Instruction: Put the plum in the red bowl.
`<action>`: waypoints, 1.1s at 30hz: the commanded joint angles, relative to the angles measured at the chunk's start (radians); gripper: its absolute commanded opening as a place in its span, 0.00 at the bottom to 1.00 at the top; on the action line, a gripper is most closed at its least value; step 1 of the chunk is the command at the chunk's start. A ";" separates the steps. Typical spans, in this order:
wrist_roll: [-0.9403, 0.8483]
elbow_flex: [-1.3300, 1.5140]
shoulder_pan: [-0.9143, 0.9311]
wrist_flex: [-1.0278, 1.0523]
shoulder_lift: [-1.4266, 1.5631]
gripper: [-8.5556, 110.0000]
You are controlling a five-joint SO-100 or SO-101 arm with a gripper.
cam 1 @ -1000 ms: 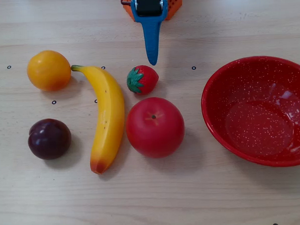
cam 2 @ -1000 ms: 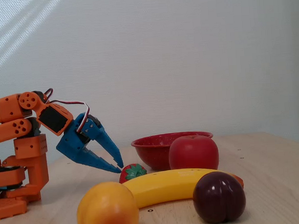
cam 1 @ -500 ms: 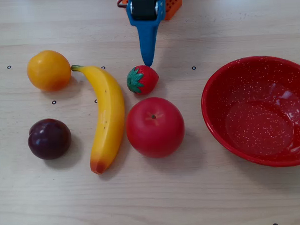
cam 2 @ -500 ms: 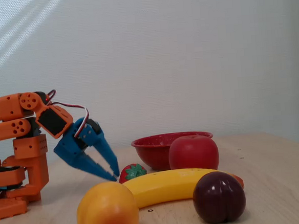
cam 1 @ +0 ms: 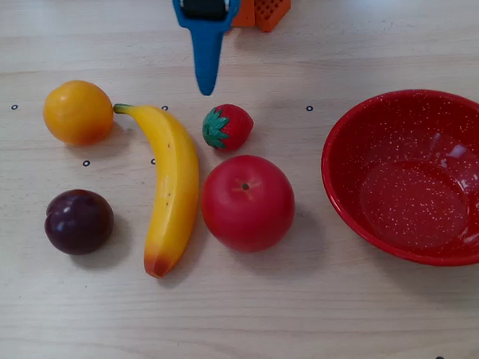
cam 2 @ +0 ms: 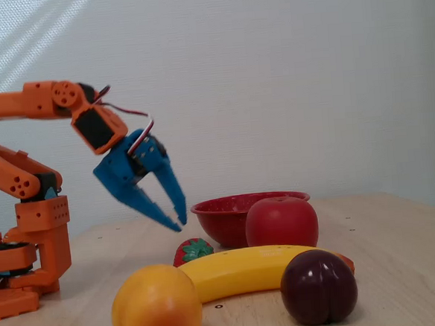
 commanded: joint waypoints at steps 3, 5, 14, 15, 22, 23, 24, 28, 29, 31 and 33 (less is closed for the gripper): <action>0.095 -0.261 -0.077 0.018 -0.133 0.07; 0.144 -0.354 -0.106 0.063 -0.207 0.07; 0.175 -0.896 -0.259 0.373 -0.650 0.20; 0.176 -0.957 -0.273 0.410 -0.707 0.22; 0.209 -1.295 -0.333 0.595 -1.019 0.42; 0.209 -1.351 -0.336 0.620 -1.068 0.44; 0.210 -1.411 -0.337 0.643 -1.115 0.46; 0.235 -1.632 -0.348 0.699 -1.301 0.49; 0.247 -1.671 -0.351 0.701 -1.338 0.50; 0.278 -1.750 -0.360 0.709 -1.411 0.51; 0.302 -1.816 -0.370 0.707 -1.479 0.51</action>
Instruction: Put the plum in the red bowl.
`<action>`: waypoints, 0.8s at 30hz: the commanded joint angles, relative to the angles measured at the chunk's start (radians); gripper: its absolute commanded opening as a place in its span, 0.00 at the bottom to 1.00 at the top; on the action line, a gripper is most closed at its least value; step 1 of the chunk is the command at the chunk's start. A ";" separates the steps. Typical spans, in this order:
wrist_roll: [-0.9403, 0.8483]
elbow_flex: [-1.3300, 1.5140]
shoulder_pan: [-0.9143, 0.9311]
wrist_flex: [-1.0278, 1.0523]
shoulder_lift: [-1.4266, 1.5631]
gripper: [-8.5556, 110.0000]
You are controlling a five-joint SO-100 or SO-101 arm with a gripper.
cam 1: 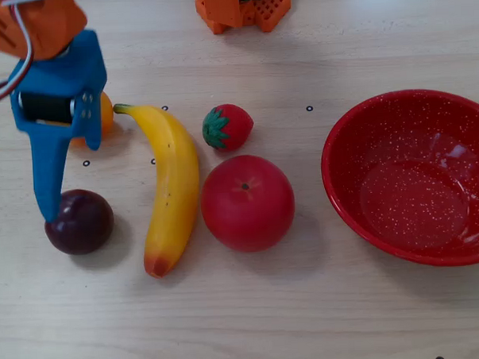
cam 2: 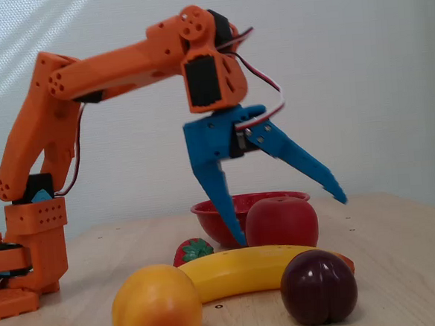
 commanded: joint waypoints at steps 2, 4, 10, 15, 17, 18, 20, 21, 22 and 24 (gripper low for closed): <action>0.067 -0.178 -0.051 0.017 -0.035 0.52; 0.092 -0.233 -0.058 0.017 -0.089 0.52; 0.146 -0.304 -0.071 0.018 -0.181 0.52; 0.161 -0.322 -0.063 0.026 -0.209 0.52; 0.164 -0.322 -0.058 0.025 -0.215 0.52; 0.167 -0.322 -0.057 0.023 -0.218 0.52; 0.170 -0.322 -0.054 0.014 -0.224 0.52; 0.175 -0.322 -0.054 0.011 -0.229 0.52; 0.178 -0.322 -0.054 0.005 -0.232 0.52; 0.186 -0.322 -0.054 -0.006 -0.238 0.52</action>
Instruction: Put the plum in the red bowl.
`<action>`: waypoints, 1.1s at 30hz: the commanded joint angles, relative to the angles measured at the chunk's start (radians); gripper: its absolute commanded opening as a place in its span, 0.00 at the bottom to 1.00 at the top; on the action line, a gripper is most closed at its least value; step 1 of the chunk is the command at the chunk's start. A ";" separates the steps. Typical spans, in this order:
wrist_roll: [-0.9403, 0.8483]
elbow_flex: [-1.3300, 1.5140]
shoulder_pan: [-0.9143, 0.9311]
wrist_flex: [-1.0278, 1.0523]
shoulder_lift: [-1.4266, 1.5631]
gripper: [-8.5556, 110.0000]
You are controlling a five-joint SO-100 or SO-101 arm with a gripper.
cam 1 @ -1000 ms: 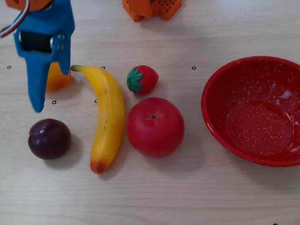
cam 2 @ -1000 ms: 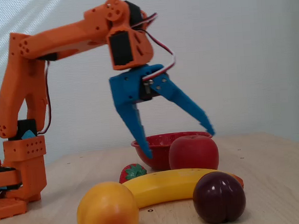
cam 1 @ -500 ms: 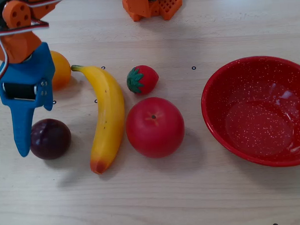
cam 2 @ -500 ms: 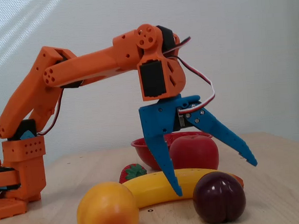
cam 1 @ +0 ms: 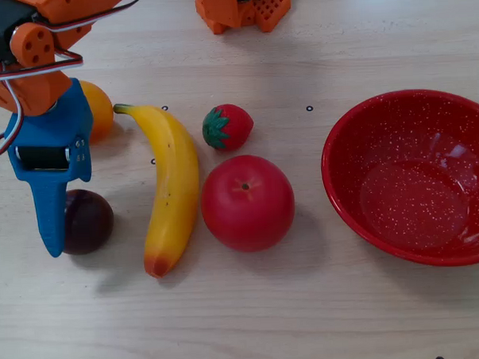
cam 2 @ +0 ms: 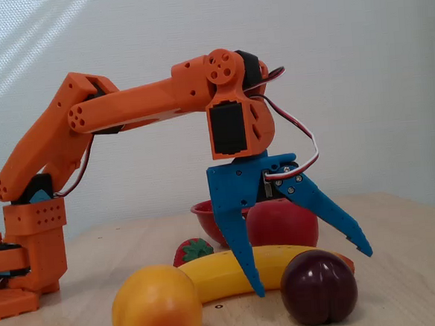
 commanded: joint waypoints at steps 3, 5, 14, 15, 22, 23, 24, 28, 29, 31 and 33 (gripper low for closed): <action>0.043 -0.089 -0.012 -0.031 0.028 0.52; 0.048 -0.089 -0.012 -0.035 0.025 0.52; 0.061 -0.087 -0.017 -0.052 0.014 0.51; 0.061 -0.089 -0.017 -0.054 0.012 0.51; 0.066 -0.089 -0.015 -0.069 0.012 0.47; 0.067 -0.089 -0.014 -0.072 0.012 0.46; 0.071 -0.089 -0.014 -0.072 0.012 0.45; 0.081 -0.092 -0.017 -0.077 0.011 0.40; 0.084 -0.094 -0.017 -0.078 0.009 0.39; 0.087 -0.095 -0.020 -0.078 0.006 0.37; 0.089 -0.095 -0.021 -0.078 0.006 0.34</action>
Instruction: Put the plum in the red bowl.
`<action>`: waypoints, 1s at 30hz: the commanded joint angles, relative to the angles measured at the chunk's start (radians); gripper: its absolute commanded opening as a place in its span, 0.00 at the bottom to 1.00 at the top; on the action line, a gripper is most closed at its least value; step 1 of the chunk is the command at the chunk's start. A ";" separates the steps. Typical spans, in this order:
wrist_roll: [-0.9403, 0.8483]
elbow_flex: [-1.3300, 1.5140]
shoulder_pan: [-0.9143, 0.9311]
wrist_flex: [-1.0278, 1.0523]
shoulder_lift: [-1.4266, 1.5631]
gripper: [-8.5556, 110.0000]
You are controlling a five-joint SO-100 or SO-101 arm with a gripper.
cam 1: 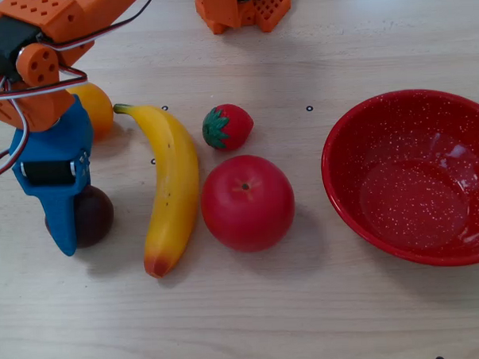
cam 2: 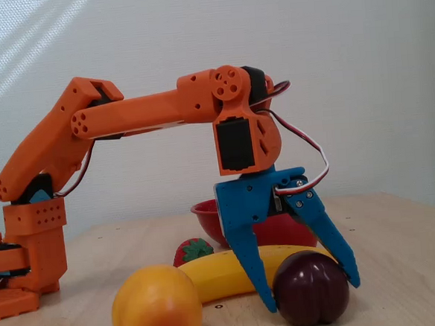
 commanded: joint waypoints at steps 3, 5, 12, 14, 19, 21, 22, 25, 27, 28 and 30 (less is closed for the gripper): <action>0.032 -0.094 -0.021 -0.018 0.052 0.26; 0.043 -0.095 -0.021 -0.014 0.052 0.17; 0.046 -0.140 -0.029 0.078 0.067 0.07; 0.032 -0.167 -0.029 0.100 0.069 0.07; -0.017 -0.215 -0.029 0.201 0.129 0.07; -0.041 -0.230 -0.023 0.235 0.169 0.07; -0.049 -0.236 -0.020 0.252 0.193 0.07; -0.078 -0.239 0.003 0.285 0.278 0.07; -0.098 -0.227 0.028 0.290 0.339 0.07; -0.101 -0.213 0.041 0.290 0.370 0.07; -0.118 -0.192 0.071 0.290 0.430 0.07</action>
